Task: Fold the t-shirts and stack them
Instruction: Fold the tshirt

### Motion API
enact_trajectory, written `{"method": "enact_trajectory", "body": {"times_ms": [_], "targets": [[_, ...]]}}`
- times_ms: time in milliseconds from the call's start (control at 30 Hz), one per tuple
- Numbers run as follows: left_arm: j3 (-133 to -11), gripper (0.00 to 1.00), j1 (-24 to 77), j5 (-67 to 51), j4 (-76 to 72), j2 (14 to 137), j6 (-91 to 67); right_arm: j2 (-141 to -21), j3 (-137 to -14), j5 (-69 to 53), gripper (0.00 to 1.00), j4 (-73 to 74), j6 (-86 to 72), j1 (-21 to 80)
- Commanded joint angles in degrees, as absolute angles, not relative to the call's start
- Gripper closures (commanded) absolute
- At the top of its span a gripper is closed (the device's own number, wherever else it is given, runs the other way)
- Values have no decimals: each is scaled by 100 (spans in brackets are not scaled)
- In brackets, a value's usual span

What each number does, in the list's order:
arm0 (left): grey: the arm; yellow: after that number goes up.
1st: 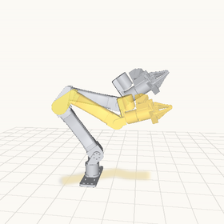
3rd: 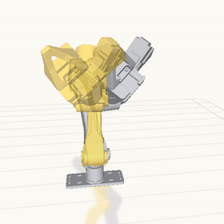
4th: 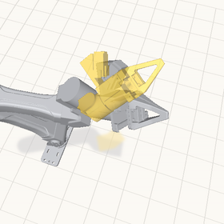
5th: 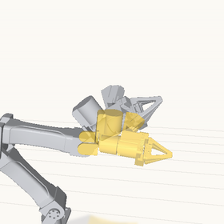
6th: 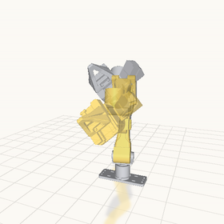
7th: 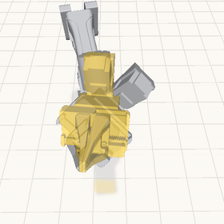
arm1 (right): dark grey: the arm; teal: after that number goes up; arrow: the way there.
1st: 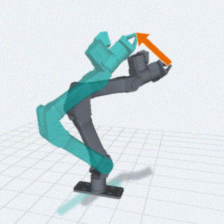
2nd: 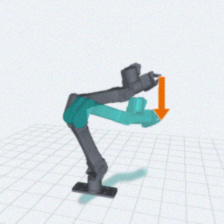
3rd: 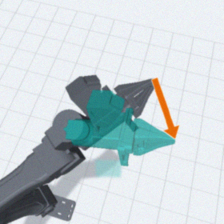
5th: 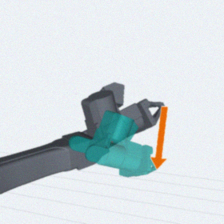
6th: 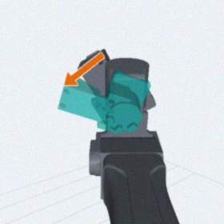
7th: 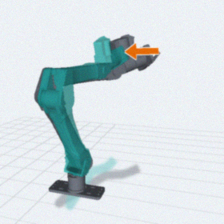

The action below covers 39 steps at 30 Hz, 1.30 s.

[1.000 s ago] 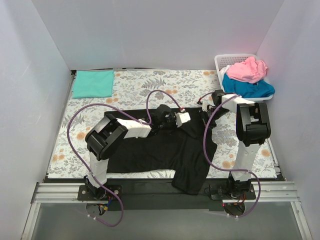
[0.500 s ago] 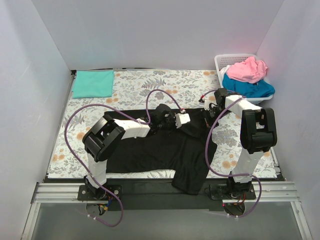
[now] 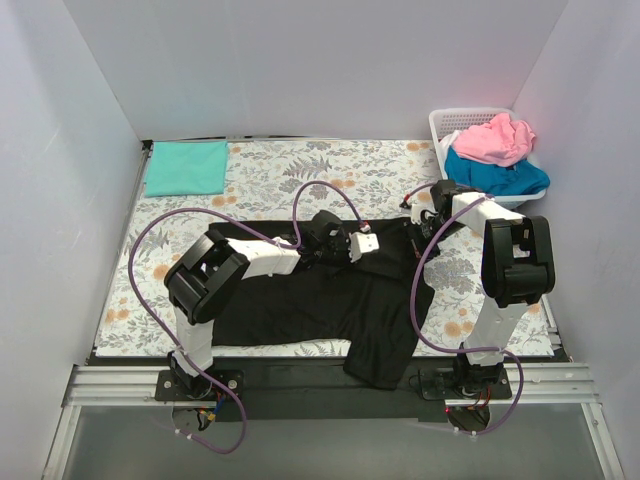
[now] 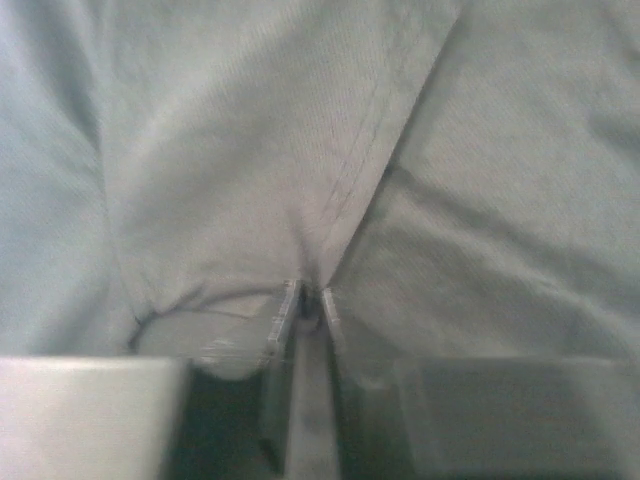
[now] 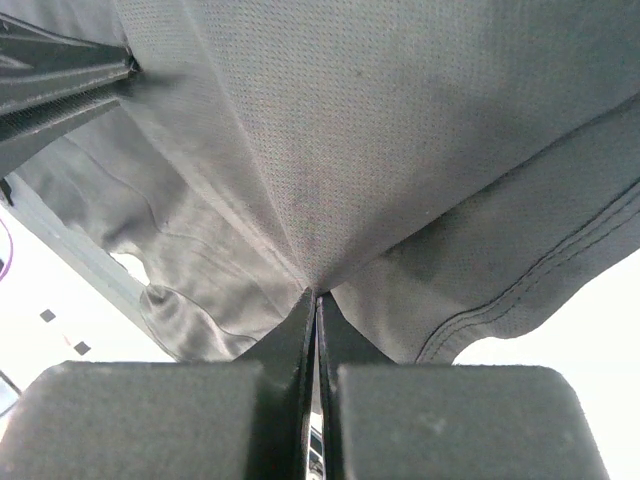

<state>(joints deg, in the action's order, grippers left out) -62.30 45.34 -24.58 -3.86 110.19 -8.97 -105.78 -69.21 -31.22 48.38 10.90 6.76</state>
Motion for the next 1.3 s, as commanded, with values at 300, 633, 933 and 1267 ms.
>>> {"method": "enact_trajectory", "body": {"times_ms": [300, 633, 933, 1267], "targets": [[-6451, 59, 2264, -3911, 2604, 9168, -74, -10468, -6978, -3234, 99, 5019, 1213, 659], [-6934, 59, 10, -3595, 4280, 9720, 2388, -10573, -7005, -3243, 99, 5054, 1257, 659], [-7058, 62, -501, -3173, 4096, 10336, 3181, -10617, -7040, -3191, 99, 5133, 1292, 659], [-6987, 70, -536, -3024, 3946, 10477, 3427, -10661, -7049, -3146, 99, 5168, 1318, 659]]}}
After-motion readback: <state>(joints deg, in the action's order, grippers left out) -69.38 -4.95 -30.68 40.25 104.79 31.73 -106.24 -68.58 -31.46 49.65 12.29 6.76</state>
